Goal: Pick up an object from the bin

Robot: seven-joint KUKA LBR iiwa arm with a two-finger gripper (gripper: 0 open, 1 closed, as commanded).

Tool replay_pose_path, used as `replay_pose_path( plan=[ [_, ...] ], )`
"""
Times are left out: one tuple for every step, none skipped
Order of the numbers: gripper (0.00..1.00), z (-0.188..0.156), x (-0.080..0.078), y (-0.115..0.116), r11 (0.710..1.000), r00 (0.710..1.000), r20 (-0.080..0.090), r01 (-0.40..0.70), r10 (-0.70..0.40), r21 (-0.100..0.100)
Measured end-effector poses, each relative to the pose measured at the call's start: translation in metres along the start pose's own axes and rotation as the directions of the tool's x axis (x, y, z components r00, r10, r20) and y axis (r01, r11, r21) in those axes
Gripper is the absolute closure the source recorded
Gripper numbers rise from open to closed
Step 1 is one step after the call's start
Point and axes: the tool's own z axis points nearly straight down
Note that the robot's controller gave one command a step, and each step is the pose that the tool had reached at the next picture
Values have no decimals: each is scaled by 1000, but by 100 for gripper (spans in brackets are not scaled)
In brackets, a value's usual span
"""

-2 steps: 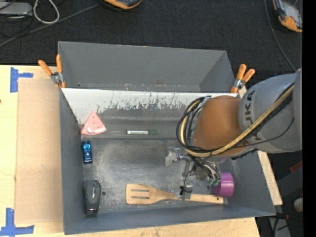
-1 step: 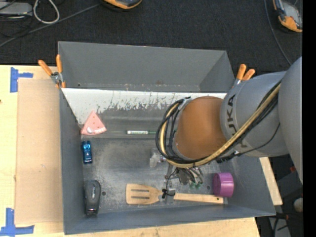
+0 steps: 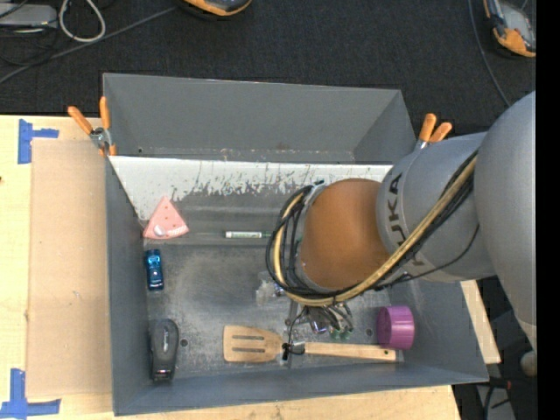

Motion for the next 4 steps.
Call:
replay_pose_path(
  plan=[
    [0,33,9,-13,984,984,7,-179,179,-1],
    [100,36,13,-9,1000,1000,5,8,-8,-1],
    [100,36,13,-9,1000,1000,5,8,-8,-1],
    [100,8,15,-9,1000,1000,0,9,-9,-1]
  ],
)
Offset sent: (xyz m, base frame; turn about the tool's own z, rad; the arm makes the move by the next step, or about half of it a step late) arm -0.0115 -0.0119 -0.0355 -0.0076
